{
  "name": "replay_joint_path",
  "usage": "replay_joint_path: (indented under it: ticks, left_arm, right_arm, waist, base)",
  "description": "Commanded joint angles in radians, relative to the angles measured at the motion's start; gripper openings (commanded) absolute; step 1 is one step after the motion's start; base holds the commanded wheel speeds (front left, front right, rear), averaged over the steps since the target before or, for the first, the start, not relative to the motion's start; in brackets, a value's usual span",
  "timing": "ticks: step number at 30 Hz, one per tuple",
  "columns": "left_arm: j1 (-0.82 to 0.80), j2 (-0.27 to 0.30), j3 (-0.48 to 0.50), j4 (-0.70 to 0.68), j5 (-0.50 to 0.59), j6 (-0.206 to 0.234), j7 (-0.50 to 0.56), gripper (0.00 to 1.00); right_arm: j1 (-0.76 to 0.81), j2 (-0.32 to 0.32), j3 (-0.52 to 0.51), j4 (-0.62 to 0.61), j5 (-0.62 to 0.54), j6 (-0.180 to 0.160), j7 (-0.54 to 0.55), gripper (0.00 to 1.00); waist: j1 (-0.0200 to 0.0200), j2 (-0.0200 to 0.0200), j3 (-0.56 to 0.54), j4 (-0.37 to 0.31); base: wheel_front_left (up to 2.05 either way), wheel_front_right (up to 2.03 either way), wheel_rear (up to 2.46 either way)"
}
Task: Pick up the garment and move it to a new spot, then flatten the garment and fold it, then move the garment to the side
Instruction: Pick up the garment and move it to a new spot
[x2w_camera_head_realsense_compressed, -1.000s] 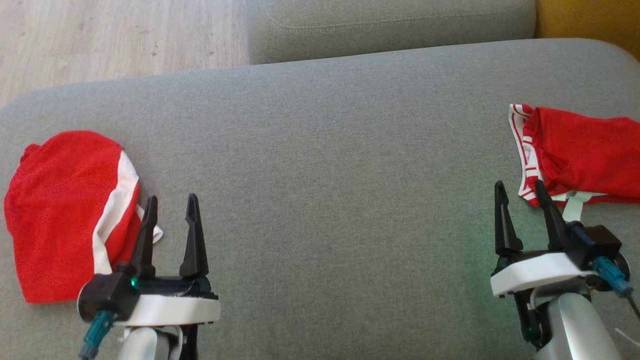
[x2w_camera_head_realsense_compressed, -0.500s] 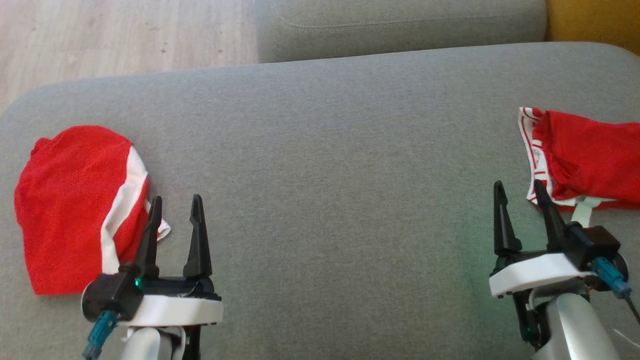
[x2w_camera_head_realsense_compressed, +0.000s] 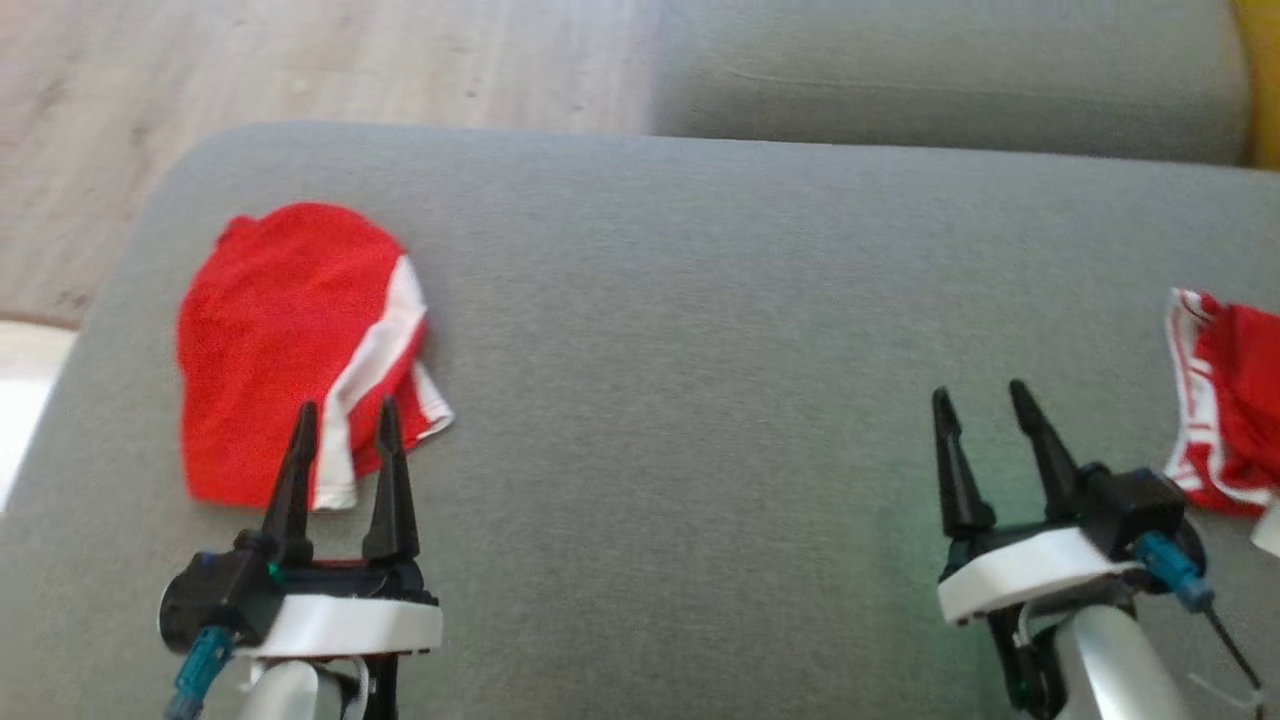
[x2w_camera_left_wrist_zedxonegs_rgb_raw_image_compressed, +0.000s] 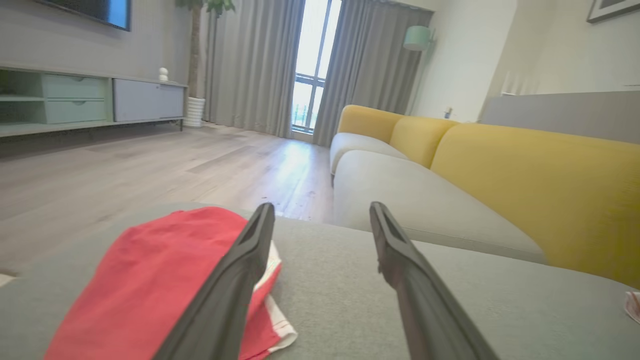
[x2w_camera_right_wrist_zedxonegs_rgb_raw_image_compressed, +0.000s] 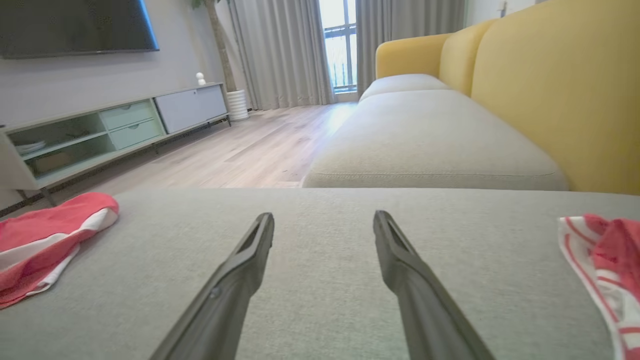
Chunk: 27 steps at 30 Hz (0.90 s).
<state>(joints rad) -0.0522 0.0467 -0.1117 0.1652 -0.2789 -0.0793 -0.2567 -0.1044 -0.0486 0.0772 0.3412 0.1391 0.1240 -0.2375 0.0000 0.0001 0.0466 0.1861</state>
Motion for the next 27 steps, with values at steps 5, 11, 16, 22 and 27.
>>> replay_joint_path:
  ticks: [5,11,16,22,27]
  left_arm:
    - [-0.007,0.004,0.054,-0.024,0.011,0.006,-0.005,1.00]
    - [0.006,0.004,0.070,-0.024,0.016,0.005,-0.005,1.00]
    - [0.009,0.004,0.081,-0.027,0.021,0.000,-0.005,1.00]
    - [0.000,0.004,0.094,-0.024,0.020,-0.002,-0.005,1.00]
    - [-0.029,0.004,0.114,-0.001,0.045,0.001,-0.005,1.00]
  right_arm:
    - [-0.010,-0.002,0.056,-0.024,0.023,0.007,0.000,1.00]
    - [-0.013,-0.002,0.076,-0.017,0.044,0.007,-0.004,1.00]
    - [-0.017,-0.002,0.081,-0.009,0.051,0.007,-0.007,1.00]
    - [-0.024,-0.002,0.087,-0.004,0.053,0.007,-0.010,1.00]
    - [-0.042,-0.002,0.085,-0.016,0.041,0.007,-0.004,1.00]
  waist:
    - [0.0000,-0.0001,-0.024,0.097]
    - [0.0000,-0.0001,-0.030,0.149]
    - [0.0000,-0.0001,-0.028,0.162]
    - [0.0000,-0.0001,-0.010,0.153]
    - [0.0000,-0.0001,0.035,0.134]
  base:
    - [0.00,0.00,0.00]
    - [0.00,0.00,0.00]
    - [0.00,0.00,0.00]
    - [0.00,0.00,0.00]
    - [0.00,0.00,0.00]
